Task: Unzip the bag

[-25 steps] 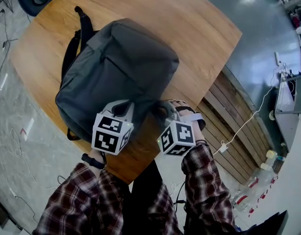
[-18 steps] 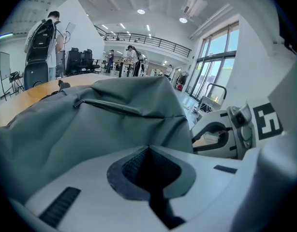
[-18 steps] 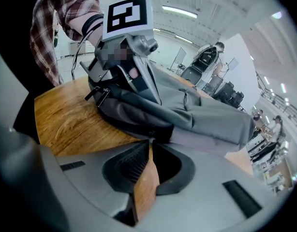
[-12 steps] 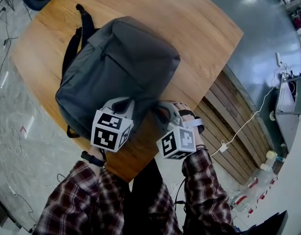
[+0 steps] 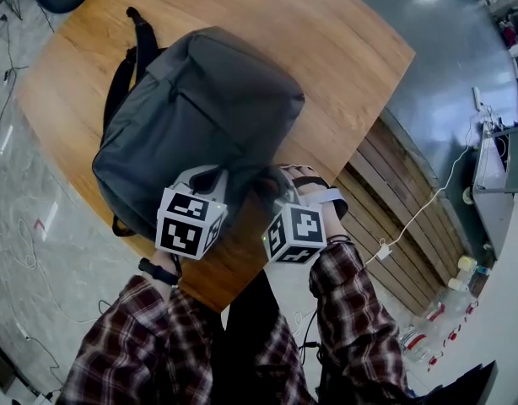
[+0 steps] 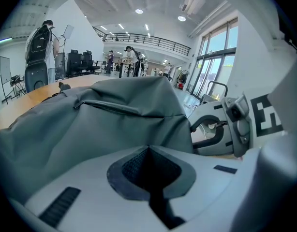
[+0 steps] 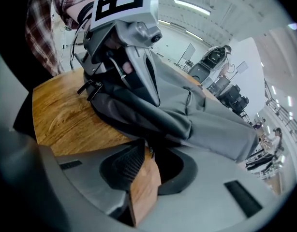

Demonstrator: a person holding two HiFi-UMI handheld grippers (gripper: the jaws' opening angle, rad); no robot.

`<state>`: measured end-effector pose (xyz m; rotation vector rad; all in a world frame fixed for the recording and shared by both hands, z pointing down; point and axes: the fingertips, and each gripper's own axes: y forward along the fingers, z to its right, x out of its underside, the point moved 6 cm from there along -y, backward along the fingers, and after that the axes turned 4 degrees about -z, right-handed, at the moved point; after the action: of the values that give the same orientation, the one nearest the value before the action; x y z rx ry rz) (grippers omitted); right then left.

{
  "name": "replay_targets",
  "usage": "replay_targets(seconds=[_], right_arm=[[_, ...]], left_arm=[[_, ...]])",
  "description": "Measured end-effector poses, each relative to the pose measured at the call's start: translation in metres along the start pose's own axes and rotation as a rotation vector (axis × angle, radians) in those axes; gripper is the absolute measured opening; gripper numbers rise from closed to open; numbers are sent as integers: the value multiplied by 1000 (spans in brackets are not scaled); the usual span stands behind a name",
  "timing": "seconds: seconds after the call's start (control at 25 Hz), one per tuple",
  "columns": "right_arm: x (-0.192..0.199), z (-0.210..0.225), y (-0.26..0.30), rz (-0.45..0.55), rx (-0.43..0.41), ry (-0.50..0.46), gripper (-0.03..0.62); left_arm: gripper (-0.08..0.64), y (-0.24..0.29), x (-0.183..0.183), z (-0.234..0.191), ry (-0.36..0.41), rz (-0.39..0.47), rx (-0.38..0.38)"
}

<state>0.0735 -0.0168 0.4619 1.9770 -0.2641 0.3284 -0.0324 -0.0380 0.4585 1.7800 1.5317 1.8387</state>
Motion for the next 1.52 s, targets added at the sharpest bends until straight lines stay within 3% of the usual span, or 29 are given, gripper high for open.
replay_targets(seconds=[0.12,0.36,0.44,0.68,0.84,1.04,1.16,1.36,1.52], right_arm=[[5,-8,-2,4,-34,34,43],[6,-12,-11,79,-61,196,43],[7,-10,-11,103,-95,308,43],[13,-1,-1,150,-305,784,43],[18,5,6,143,-444,988,43],[13,4,3,112,-427,933,16],[11,-3,-4,92,-351,869,11],[-6,-42,-17,7,-190,661,11],[-23,-74,-23,23,-133,725,11]], left_arm=[[6,1,0,1,-2,-4,-3],[6,1,-1,1,-4,-6,-3],[6,1,-1,2,-5,-5,-4],[6,1,-1,2,-6,-6,0],[7,0,-1,2,-5,-5,-1],[6,1,-1,2,-4,-7,-2],[6,2,-1,2,-5,-12,-3],[7,8,-3,-1,-25,-41,-16],[7,11,-6,-1,-47,-57,-38]])
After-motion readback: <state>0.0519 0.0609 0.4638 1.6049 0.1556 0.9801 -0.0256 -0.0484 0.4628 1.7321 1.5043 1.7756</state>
